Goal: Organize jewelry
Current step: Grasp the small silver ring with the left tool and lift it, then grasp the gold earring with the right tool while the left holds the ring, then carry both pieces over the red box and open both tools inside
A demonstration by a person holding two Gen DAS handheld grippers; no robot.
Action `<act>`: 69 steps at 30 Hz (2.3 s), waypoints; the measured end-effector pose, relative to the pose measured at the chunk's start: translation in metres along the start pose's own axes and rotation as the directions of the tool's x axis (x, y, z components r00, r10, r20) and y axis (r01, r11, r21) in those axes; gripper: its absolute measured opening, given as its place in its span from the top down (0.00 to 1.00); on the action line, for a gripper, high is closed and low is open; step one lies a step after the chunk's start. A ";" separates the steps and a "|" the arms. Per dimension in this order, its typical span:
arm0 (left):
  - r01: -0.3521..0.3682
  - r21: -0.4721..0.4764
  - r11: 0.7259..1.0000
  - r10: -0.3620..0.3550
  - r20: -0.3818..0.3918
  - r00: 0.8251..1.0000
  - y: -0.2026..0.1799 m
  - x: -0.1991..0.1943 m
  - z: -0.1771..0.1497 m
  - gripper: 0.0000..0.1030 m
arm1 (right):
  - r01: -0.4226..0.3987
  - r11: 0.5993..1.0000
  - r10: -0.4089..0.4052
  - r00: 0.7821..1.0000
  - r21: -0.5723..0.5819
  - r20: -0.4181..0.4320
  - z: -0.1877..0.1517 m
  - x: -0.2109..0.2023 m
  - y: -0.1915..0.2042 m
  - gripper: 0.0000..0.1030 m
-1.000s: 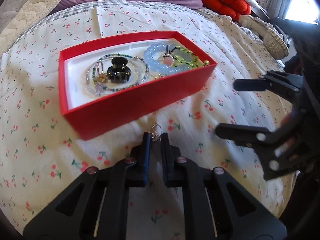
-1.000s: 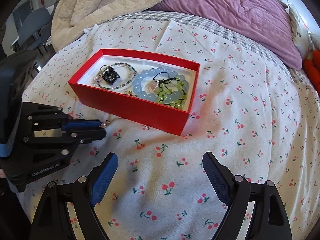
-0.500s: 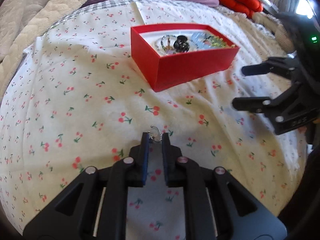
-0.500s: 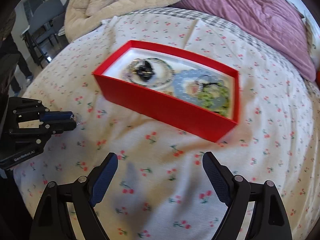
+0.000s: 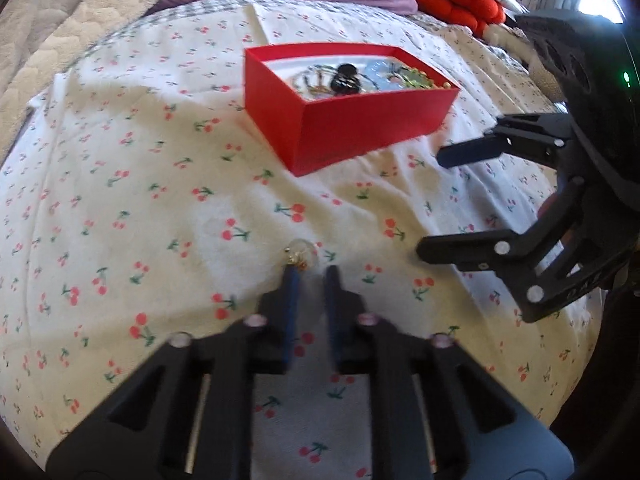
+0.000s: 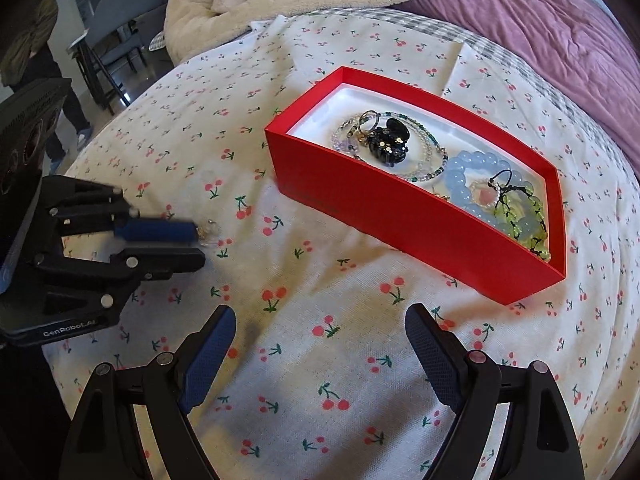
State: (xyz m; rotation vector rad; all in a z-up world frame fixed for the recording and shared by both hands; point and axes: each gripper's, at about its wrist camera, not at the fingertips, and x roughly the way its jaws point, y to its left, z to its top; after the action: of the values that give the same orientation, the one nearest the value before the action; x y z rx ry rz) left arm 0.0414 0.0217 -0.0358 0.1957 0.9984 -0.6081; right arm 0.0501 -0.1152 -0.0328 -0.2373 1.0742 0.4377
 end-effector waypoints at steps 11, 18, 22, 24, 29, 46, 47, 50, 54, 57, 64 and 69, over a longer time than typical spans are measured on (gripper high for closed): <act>-0.051 0.070 0.996 0.049 0.028 0.998 -0.009 -0.015 0.001 0.82 | -0.001 1.000 0.000 1.000 0.019 0.013 -0.004 -0.010 -0.008 0.15; -0.078 0.138 0.987 0.078 0.003 0.997 -0.003 0.008 0.009 0.53 | -0.006 1.000 0.006 1.000 0.010 0.021 -0.003 -0.013 -0.004 0.15; -0.042 0.144 0.989 0.042 0.006 0.999 -0.004 0.009 0.012 0.73 | -0.001 1.000 0.001 1.000 0.001 0.026 -0.005 -0.016 -0.003 0.15; -0.032 0.141 0.990 0.032 0.001 0.999 -0.004 0.009 0.013 0.78 | -0.002 1.000 0.002 1.000 0.010 0.031 -0.005 -0.018 -0.005 0.15; -0.022 0.132 0.991 0.019 0.023 1.000 -0.005 0.003 0.016 0.78 | 0.001 1.000 -0.002 0.999 0.028 0.039 -0.005 -0.021 -0.007 0.15; -0.042 0.046 0.998 0.039 0.073 0.997 0.021 -0.030 0.004 0.78 | -0.139 0.990 0.138 0.990 0.005 0.029 0.006 -0.011 0.023 0.15; -0.051 0.040 0.998 0.048 0.069 0.996 0.023 -0.030 0.003 0.78 | -0.161 0.987 0.161 0.987 0.000 0.026 0.008 -0.007 0.027 0.15; -0.074 0.015 0.997 0.073 0.062 0.995 0.032 -0.034 -0.001 0.78 | -0.209 0.978 0.210 0.977 -0.011 0.044 0.013 0.002 0.039 0.30; -0.087 -0.011 0.996 0.087 0.057 0.995 0.041 -0.038 -0.004 0.78 | -0.246 0.969 0.246 0.969 -0.005 0.025 0.019 0.022 0.051 0.51; -0.087 -0.021 0.996 0.088 0.052 0.995 0.043 -0.039 -0.007 0.78 | -0.227 0.974 0.228 0.973 -0.018 0.026 0.021 0.029 0.057 0.53; -0.091 -0.028 0.995 0.092 0.044 0.995 0.044 -0.042 -0.010 0.78 | -0.191 0.981 0.192 0.980 -0.010 0.051 0.028 0.036 0.057 0.76; -0.099 -0.037 0.994 0.100 0.044 0.994 0.045 -0.043 -0.009 0.78 | -0.175 0.984 0.176 0.982 -0.022 0.066 0.027 0.033 0.059 0.92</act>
State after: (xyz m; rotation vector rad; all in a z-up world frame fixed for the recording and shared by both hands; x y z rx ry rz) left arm 0.0433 0.0789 -0.0098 0.1989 0.9489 -0.5021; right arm 0.0577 -0.0450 -0.0479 -0.1414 1.0292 0.6091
